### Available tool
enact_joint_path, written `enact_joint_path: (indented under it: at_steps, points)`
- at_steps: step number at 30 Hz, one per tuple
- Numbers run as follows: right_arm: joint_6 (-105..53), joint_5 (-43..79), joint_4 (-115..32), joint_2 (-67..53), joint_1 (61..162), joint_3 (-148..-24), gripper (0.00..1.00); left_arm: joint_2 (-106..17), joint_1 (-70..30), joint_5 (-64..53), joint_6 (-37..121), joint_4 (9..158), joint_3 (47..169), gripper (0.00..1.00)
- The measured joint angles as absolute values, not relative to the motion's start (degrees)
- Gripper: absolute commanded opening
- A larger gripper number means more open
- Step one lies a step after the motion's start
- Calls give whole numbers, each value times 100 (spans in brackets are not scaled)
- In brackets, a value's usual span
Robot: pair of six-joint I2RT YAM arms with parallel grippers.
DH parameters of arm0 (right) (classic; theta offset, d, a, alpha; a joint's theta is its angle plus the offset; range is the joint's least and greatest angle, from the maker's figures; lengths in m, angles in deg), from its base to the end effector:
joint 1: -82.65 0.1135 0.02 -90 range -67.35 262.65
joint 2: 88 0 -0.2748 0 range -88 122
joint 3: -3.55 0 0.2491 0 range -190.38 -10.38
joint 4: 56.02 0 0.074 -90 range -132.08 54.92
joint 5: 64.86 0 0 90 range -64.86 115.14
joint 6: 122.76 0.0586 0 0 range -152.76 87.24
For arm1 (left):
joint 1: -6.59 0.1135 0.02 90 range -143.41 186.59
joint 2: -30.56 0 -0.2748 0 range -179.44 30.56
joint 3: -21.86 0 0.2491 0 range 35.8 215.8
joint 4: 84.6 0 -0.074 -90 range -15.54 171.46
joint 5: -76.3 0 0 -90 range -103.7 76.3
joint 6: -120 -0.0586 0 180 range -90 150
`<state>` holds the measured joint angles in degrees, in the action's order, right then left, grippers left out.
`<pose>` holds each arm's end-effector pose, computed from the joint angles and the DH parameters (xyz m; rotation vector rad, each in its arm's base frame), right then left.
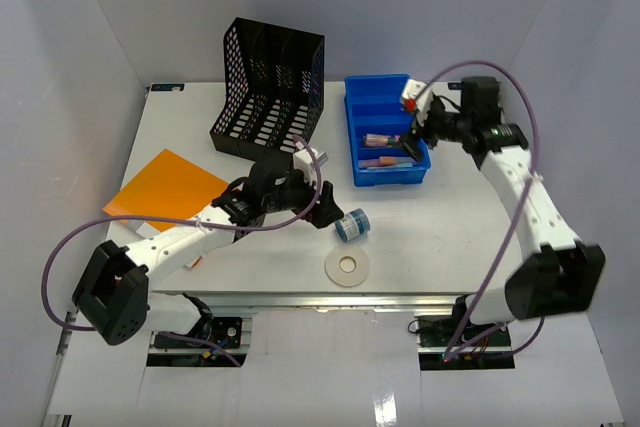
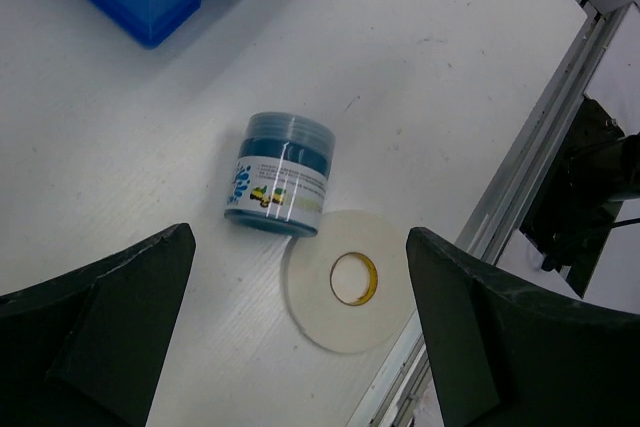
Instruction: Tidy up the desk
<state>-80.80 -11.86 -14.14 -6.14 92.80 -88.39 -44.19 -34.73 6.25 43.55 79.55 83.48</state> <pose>0.3176 0.0927 0.3655 -1.2859 1.5519 0.2690 0.2145 -0.2152 0.2595 0.7397 2.0544 -0.9287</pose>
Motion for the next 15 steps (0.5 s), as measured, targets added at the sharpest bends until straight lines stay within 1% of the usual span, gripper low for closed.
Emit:
enact_joint_path:
  at_steps: [2, 4, 8, 11, 15]
  points:
    - [-7497, -1591, -1754, -1440, 9039, -7953, 90, -4624, -3577, 632, 4114, 7783, 8593, 98]
    - [-7232, -2119, -1972, -1956, 8656, -7128, 91, -4843, -3733, 578, 3902, 7551, 8847, 98]
    - [-7074, -3074, -1914, -2411, 7776, -5644, 92, -5304, -4013, 358, 3410, 7020, 9420, 98]
    - [-7068, -3572, -1788, -2772, 7566, -5110, 92, -5604, -4142, 247, 2894, 6690, 9794, 98]
    - [-7089, -3961, -1815, -3399, 7548, -5035, 92, -6118, -4211, 172, 2265, 6264, 10391, 98]
